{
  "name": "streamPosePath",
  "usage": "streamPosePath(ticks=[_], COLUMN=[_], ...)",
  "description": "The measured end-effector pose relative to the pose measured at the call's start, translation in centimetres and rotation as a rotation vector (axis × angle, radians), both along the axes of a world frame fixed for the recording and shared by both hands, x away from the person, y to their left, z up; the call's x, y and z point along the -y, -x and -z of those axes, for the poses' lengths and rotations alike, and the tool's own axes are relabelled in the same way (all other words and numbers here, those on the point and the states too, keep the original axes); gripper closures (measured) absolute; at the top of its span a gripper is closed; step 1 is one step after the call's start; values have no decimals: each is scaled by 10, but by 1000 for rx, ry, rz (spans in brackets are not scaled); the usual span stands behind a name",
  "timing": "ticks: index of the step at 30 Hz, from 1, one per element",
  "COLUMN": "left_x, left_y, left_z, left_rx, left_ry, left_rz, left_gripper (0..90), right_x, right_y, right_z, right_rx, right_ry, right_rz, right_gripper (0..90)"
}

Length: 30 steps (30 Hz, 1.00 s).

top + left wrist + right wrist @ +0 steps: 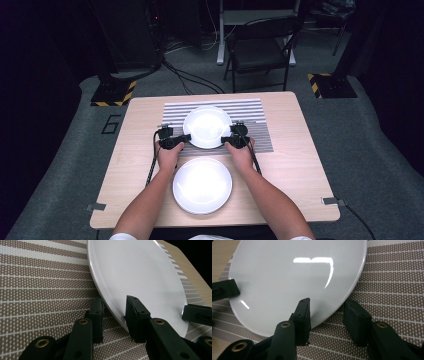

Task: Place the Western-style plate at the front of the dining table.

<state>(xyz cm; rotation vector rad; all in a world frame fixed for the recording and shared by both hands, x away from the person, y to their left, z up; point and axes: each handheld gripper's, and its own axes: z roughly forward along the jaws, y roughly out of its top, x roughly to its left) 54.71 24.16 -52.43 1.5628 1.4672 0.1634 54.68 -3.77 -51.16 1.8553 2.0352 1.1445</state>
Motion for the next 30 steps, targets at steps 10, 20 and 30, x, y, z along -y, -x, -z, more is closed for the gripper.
streamPosePath(ticks=[10,20,30], left_x=[1,1,-1], left_y=[-6,-6,-3], left_z=[0,1,-6], left_rx=[-15,-30,-2], left_ry=[-21,-46,-71], left_rz=[17,19,26], left_gripper=[657,626,581], right_x=[0,-1,3], right_y=[1,2,6], right_z=[1,1,-2], right_rx=[3,7,33], right_ry=[-11,-22,9], right_rz=[19,31,32], right_gripper=[569,551,524])
